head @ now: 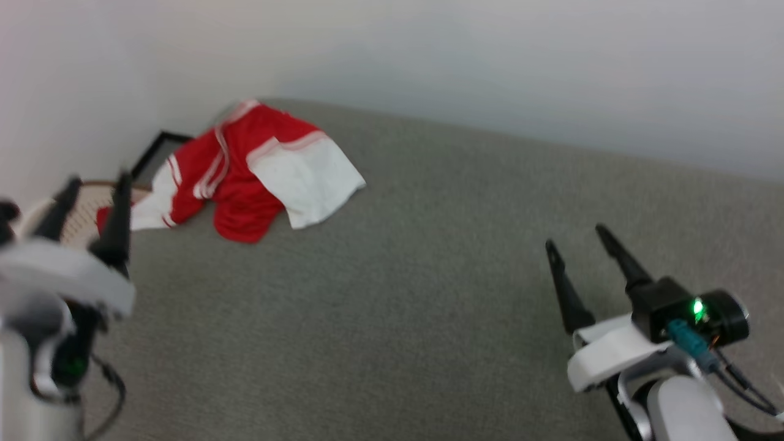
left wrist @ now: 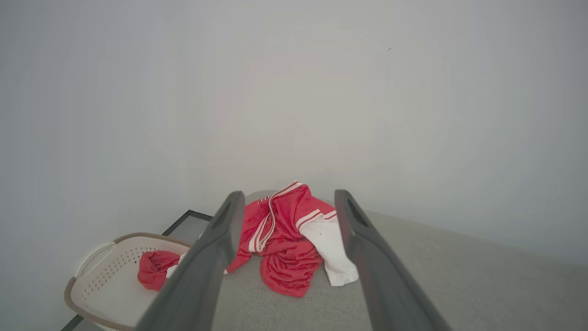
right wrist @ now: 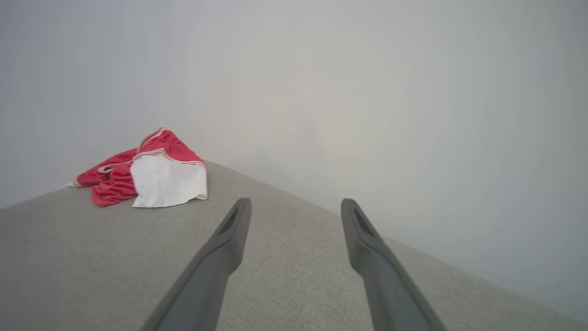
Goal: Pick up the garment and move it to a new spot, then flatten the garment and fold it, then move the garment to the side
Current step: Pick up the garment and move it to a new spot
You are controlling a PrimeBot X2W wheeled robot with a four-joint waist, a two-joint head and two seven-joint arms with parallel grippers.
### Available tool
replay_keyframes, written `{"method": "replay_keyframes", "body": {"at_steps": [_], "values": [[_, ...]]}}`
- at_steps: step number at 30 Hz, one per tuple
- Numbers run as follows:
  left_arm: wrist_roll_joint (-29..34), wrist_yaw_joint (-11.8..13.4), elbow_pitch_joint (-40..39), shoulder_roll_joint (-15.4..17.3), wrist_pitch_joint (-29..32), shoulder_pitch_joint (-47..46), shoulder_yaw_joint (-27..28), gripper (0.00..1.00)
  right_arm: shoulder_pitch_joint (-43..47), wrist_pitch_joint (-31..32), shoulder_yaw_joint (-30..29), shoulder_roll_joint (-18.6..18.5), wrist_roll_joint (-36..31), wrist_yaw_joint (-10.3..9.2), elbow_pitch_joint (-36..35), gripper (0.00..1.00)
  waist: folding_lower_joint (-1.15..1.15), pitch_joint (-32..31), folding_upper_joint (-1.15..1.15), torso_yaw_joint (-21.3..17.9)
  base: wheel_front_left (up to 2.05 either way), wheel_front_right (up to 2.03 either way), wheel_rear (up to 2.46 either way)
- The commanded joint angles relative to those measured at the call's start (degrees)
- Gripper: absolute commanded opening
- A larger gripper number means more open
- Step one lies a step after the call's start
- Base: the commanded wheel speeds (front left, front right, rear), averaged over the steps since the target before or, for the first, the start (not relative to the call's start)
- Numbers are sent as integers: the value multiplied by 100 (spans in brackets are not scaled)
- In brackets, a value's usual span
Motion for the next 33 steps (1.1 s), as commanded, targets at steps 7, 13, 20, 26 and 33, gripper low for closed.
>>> {"method": "replay_keyframes", "body": {"at_steps": [7, 13, 20, 26, 33], "values": [[-515, -110, 924, 450, 524, -1624, 69, 100, -561, 155, -142, -28, -310, 3, -543, 100, 0, 2030, 0, -623, 0, 0, 0], [-742, -176, 1999, 855, 940, -2673, -55, 100, -857, 238, -69, -118, -368, 3, -866, 100, 0, 2751, 0, -855, 0, 0, 0], [-955, -195, 3062, 1081, 1467, -3507, -237, 100, -979, 324, -42, -163, -365, 3, -1144, 100, 0, 3144, 0, -1022, 0, 0, 0], [-1035, -199, 4060, 1258, 2001, -4133, -364, 100, -1049, 456, -36, -221, -321, 3, -1447, 100, 0, 3391, 0, -1175, 0, 0, 0], [-939, -187, 4923, 1349, 2449, -4606, -629, 100, -991, 657, -22, -267, -256, 3, -1758, 100, 0, 3526, 0, -1283, 0, 0, 0]]}}
